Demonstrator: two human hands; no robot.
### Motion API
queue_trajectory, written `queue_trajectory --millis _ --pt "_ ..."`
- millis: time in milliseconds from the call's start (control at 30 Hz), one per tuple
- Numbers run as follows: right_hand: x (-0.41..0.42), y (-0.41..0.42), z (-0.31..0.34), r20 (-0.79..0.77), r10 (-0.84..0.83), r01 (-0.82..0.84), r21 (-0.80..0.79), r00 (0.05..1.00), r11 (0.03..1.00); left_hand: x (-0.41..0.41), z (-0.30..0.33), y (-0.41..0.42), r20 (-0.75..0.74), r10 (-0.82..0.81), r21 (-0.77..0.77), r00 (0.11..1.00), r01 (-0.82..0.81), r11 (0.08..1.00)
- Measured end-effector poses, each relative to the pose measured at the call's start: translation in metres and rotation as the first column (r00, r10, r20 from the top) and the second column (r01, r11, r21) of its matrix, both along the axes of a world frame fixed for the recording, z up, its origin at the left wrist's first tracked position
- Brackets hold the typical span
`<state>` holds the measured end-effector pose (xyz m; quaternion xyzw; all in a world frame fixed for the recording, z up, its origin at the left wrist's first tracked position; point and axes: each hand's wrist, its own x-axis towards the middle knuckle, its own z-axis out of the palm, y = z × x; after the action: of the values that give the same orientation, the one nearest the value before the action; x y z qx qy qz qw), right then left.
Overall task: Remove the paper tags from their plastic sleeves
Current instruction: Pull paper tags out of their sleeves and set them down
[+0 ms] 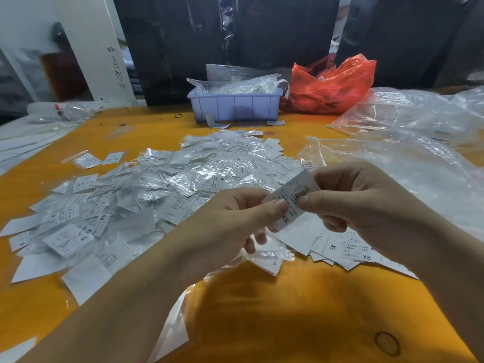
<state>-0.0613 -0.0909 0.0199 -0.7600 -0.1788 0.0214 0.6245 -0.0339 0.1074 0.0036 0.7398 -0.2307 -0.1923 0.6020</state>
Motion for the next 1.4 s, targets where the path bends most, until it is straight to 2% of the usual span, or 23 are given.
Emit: queue_trajectory --millis 100,233,367,600,767,867,1067,1233,1400 --pt "0.001 0.001 -0.004 0.041 -0.009 0.009 0.000 0.999 1.000 0.001 -0.001 0.000 0.015 -0.001 0.004 1.000 0.001 1.000" --pt "0.002 0.000 -0.009 0.122 -0.203 0.192 0.099 0.972 0.976 0.001 -0.001 0.001 0.022 0.011 -0.009 1.000 -0.011 1.000" --pt "0.002 0.005 -0.013 0.209 -0.210 0.210 0.020 0.955 0.977 0.002 -0.002 0.000 0.035 0.048 -0.027 0.998 -0.047 0.999" --pt "0.002 0.014 -0.019 0.265 -0.282 0.290 0.009 0.922 0.957 0.003 -0.004 0.000 0.029 0.050 -0.037 0.998 -0.049 0.998" --pt "-0.001 0.017 -0.019 0.232 -0.267 0.264 0.047 0.935 0.963 0.003 -0.003 0.000 0.044 0.092 -0.031 0.995 -0.090 0.995" --pt "-0.002 0.014 -0.016 0.240 -0.262 0.266 0.016 0.935 0.964 0.002 -0.002 0.000 0.028 0.145 -0.072 0.989 -0.142 0.987" --pt "-0.005 0.016 -0.018 0.210 -0.149 0.163 -0.049 0.966 0.985 0.002 -0.002 0.000 0.020 0.195 -0.096 0.981 -0.192 0.977" --pt "-0.004 0.014 -0.018 0.242 -0.214 0.236 -0.065 0.946 0.970 0.004 -0.004 0.000 0.004 0.244 -0.103 0.970 -0.243 0.965" --pt "-0.004 0.017 -0.020 0.256 -0.177 0.217 -0.137 0.950 0.967 0.004 -0.004 0.000 -0.007 0.240 -0.131 0.971 -0.239 0.962"
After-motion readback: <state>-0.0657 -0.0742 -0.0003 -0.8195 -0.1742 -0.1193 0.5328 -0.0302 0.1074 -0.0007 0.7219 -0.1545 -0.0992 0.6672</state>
